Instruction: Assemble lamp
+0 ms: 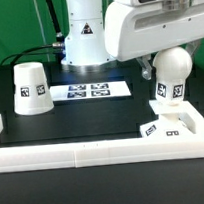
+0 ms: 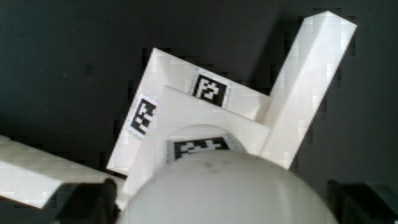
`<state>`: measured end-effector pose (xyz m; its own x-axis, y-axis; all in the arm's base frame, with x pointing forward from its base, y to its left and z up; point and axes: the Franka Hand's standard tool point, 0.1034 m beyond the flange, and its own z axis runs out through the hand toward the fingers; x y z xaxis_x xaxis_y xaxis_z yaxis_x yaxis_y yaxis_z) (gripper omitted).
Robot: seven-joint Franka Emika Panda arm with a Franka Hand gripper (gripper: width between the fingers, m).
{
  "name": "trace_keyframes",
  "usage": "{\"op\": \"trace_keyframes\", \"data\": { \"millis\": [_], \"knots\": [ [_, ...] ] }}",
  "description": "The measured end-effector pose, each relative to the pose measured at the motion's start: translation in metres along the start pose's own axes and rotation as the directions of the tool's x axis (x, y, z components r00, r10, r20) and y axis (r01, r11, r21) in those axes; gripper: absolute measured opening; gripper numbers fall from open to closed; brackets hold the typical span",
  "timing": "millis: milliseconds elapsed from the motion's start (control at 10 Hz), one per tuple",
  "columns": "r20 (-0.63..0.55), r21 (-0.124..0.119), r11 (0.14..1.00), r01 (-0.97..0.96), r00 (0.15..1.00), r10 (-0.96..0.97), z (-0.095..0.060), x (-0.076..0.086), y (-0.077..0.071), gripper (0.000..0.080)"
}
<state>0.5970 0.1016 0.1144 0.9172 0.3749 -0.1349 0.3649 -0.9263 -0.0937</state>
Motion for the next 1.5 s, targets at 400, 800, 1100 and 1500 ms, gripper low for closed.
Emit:
{"op": "trace_keyframes", "data": {
  "millis": [400,800,1100,1500],
  "knots": [
    [-0.001,0.005,0.994,-0.107,0.994,0.107,0.0001,0.0000,-0.0011,0.0576],
    [-0.030,0.033,0.911,-0.412,0.910,0.413,0.0005,-0.0010,-0.0032,0.0577],
    [-0.064,0.081,0.790,-0.608,0.787,0.613,0.0005,0.0031,0.0006,0.0577],
    [-0.054,0.114,0.624,-0.773,0.623,0.781,-0.0003,0.0069,-0.0015,0.0577]
  ]
}}
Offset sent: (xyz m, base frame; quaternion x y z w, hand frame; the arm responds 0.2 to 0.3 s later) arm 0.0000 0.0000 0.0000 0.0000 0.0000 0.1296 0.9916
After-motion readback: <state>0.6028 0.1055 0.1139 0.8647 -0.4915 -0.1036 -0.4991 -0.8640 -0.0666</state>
